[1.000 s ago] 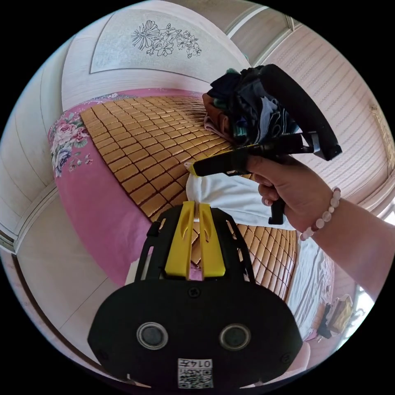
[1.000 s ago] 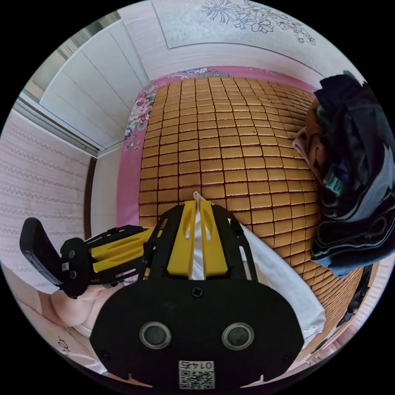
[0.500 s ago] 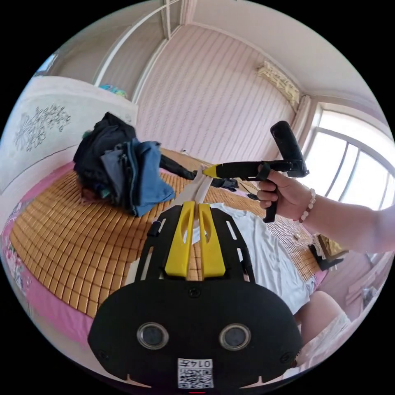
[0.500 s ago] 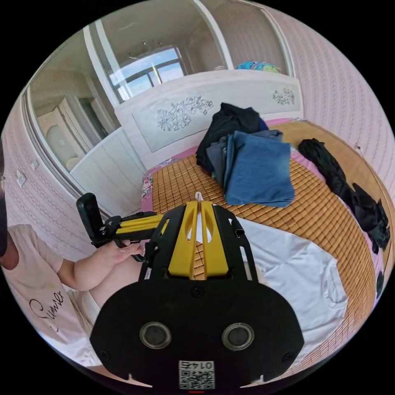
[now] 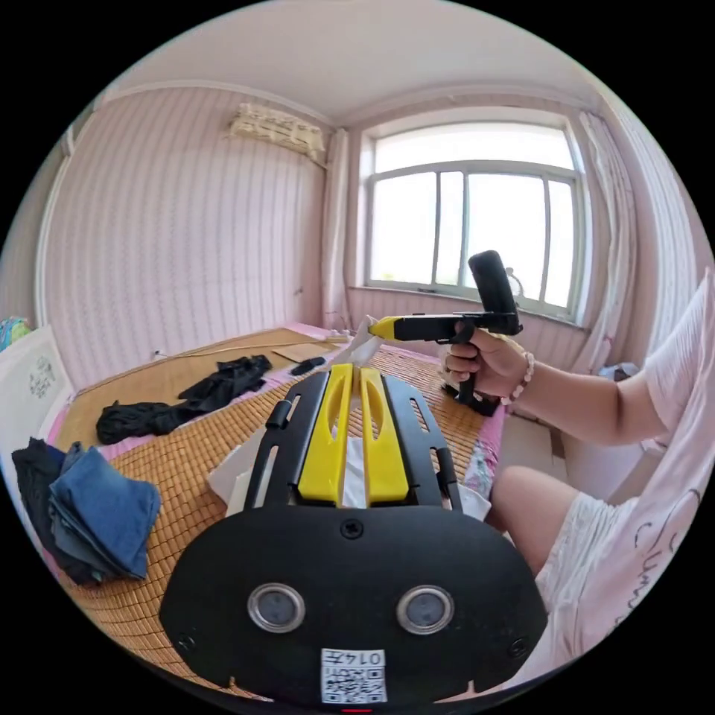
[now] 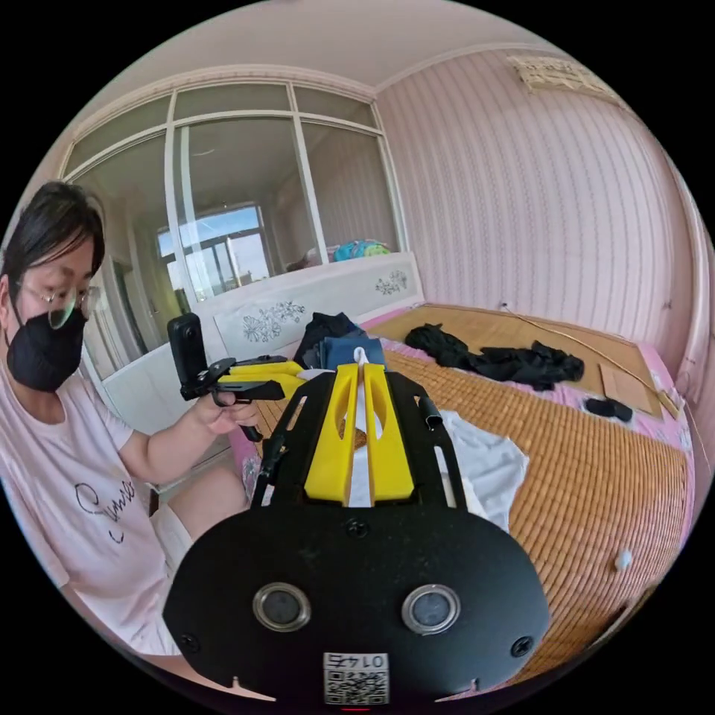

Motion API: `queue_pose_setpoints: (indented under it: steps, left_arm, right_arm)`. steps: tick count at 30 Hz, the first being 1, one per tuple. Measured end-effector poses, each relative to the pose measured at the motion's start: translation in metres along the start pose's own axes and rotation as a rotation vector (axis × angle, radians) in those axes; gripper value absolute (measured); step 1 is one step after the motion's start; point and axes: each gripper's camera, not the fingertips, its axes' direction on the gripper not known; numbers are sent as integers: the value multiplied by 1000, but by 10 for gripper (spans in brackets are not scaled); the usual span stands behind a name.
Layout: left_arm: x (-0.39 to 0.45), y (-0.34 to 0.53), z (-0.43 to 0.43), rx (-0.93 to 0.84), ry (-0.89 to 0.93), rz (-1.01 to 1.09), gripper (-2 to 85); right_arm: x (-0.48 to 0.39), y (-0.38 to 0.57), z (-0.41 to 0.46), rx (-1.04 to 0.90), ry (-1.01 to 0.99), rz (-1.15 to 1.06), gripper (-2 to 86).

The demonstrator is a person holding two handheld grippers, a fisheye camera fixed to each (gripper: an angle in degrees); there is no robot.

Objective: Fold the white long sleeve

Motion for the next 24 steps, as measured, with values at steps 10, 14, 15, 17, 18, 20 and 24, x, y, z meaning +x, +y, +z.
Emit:
queue_pose_setpoints:
  steps: [10, 14, 15, 17, 18, 20, 24]
  left_arm:
    - [132, 107, 175, -444, 230, 31, -1]
    - [123, 114, 193, -476, 280, -51, 0]
    - [118, 114, 193, -477, 274, -60, 1]
    - [86, 115, 186, -455, 198, -102, 3]
    - [75, 116, 184, -446, 170, -113, 3]
    - [23, 117, 177, -437, 12, -131, 2]
    - [-60, 120, 186, -507, -226, -142, -1]
  right_arm:
    - [66, 209, 23, -453, 72, 364, 5]
    - [78, 224, 40, -702, 118, 291, 5]
    - [83, 227, 45, -786, 164, 262, 4]
    - [93, 223, 52, -845, 252, 195, 3]
    - [100, 213, 58, -839, 283, 141, 3]
    - [113, 186, 74, -769, 274, 81, 8]
    - [141, 99, 154, -577, 144, -52, 54]
